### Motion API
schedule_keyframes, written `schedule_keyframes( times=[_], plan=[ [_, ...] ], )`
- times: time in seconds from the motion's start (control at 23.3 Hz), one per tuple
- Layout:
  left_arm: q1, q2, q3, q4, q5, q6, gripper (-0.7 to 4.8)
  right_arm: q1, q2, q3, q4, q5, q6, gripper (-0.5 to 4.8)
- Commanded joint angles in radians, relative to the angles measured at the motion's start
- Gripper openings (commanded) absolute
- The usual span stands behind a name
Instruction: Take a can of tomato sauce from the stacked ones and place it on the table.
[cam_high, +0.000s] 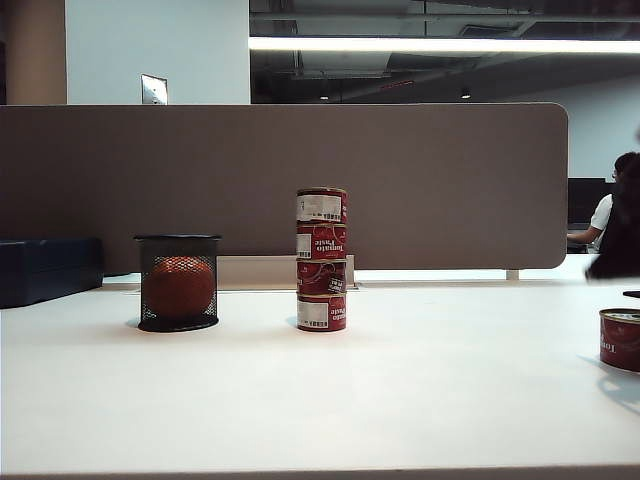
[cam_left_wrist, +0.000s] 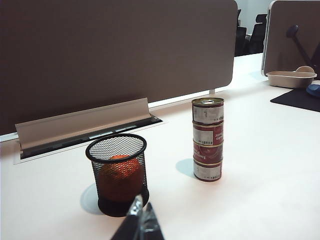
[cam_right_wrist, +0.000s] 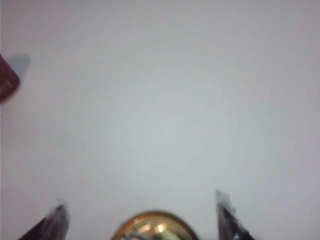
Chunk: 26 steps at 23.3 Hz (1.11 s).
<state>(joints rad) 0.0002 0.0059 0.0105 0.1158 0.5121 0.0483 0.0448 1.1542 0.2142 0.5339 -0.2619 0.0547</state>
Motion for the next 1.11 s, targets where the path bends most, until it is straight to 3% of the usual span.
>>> schedule_keyframes(
  times=[0.04, 0.13, 0.26, 0.34, 0.69, 0.94, 1.11],
  plan=[
    [0.002, 0.000, 0.003, 0.013, 0.001, -0.004, -0.05, 0.000, -0.124, 0.002, 0.001, -0.002, 0.002, 2.60],
    [0.002, 0.000, 0.003, 0.013, 0.000, -0.003, -0.05, 0.000, -0.207, 0.002, -0.045, -0.003, 0.002, 0.99],
    [0.002, 0.000, 0.003, 0.013, 0.000, -0.003, -0.05, 0.000, -0.310, 0.002, -0.102, -0.002, 0.002, 0.77],
    [0.002, 0.000, 0.003, 0.013, 0.000, -0.003, -0.05, 0.000, -0.386, 0.002, -0.146, -0.001, 0.000, -0.08],
    [0.002, 0.000, 0.003, 0.013, -0.049, -0.004, -0.06, -0.001, -0.644, 0.002, -0.297, 0.069, -0.004, -0.08],
    [0.002, 0.000, 0.003, 0.013, -0.241, -0.005, -0.05, -0.001, -0.974, 0.000, -0.628, 0.154, -0.022, -0.08],
    [0.002, 0.000, 0.002, 0.012, -0.347, -0.064, -0.05, 0.001, -1.072, -0.010, -0.702, 0.179, -0.029, -0.09]
  ],
)
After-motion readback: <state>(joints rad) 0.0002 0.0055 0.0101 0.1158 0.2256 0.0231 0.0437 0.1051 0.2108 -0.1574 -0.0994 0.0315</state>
